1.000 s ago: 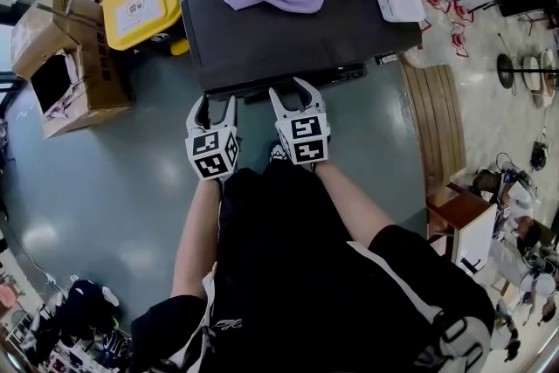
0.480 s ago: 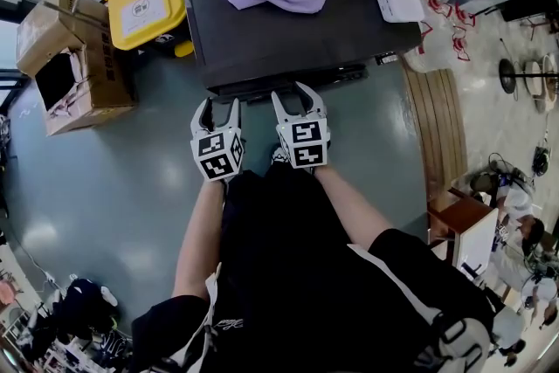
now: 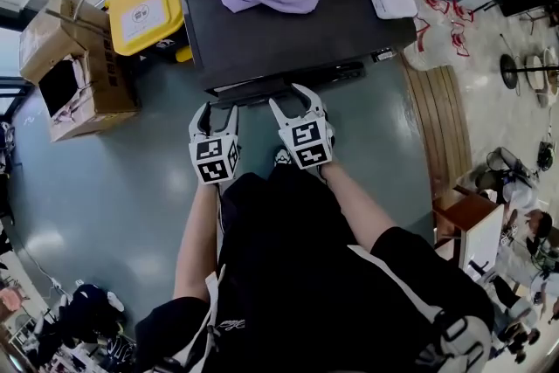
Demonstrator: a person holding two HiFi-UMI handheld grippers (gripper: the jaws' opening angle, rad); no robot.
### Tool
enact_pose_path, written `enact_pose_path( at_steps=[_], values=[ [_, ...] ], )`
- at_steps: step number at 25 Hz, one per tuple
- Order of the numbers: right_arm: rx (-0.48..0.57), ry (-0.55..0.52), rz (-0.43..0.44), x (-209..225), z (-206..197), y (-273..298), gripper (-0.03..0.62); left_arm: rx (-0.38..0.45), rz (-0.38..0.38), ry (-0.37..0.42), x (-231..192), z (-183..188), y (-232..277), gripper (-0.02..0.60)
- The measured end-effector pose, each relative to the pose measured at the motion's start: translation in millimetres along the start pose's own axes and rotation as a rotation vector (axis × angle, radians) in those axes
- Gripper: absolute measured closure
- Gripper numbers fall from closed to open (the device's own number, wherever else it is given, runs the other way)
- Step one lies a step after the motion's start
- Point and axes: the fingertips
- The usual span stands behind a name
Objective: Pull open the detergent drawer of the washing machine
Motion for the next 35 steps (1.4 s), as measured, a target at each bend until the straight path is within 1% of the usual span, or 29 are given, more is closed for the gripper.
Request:
enact_pose_path(
  at_steps=[2, 4, 6, 8, 9, 12, 16, 22, 27, 35],
  values=[
    [-0.031, -0.067, 0.042, 0, -3, 5, 0.347, 0.010, -0.039, 0.028, 1, 1, 2, 0.327],
    [-0.049, -0.102, 0.080, 0, -4, 8, 0.330, 0.017, -0.075, 0.041, 2, 3, 4, 0.325],
    [-0.056, -0.111, 0.099, 1, -4, 11, 0.339, 0.018, -0.105, 0.033, 2, 4, 6, 0.325],
    [-0.051, -0.107, 0.096, 4, -3, 12, 0.362, 0.010, -0.120, 0.020, 2, 3, 9, 0.322],
    [-0.046, -0.103, 0.094, 5, -3, 12, 0.379, 0.005, -0.119, 0.020, 3, 2, 10, 0.322],
    [-0.047, -0.094, 0.099, 6, -3, 11, 0.383, -0.001, -0.097, 0.030, 4, 0, 10, 0.321],
    [-0.057, -0.089, 0.097, 5, -3, 10, 0.385, -0.018, -0.091, 0.004, 4, -2, 9, 0.321],
    [-0.062, -0.083, 0.104, 1, -8, 6, 0.388, -0.032, -0.091, -0.011, 4, -7, 5, 0.321],
    [-0.059, -0.079, 0.111, -2, -14, 1, 0.388, -0.032, -0.094, -0.002, 8, -12, -1, 0.321],
    [-0.065, -0.068, 0.113, -7, -22, -5, 0.388, -0.047, -0.078, 0.004, 12, -21, -7, 0.321]
  ],
)
Point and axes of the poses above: the fingertips, and each gripper's own axes: y forward along the fingers, x to its right, z out of its top, and after that the axes turned 10 degrees about z, right-handed
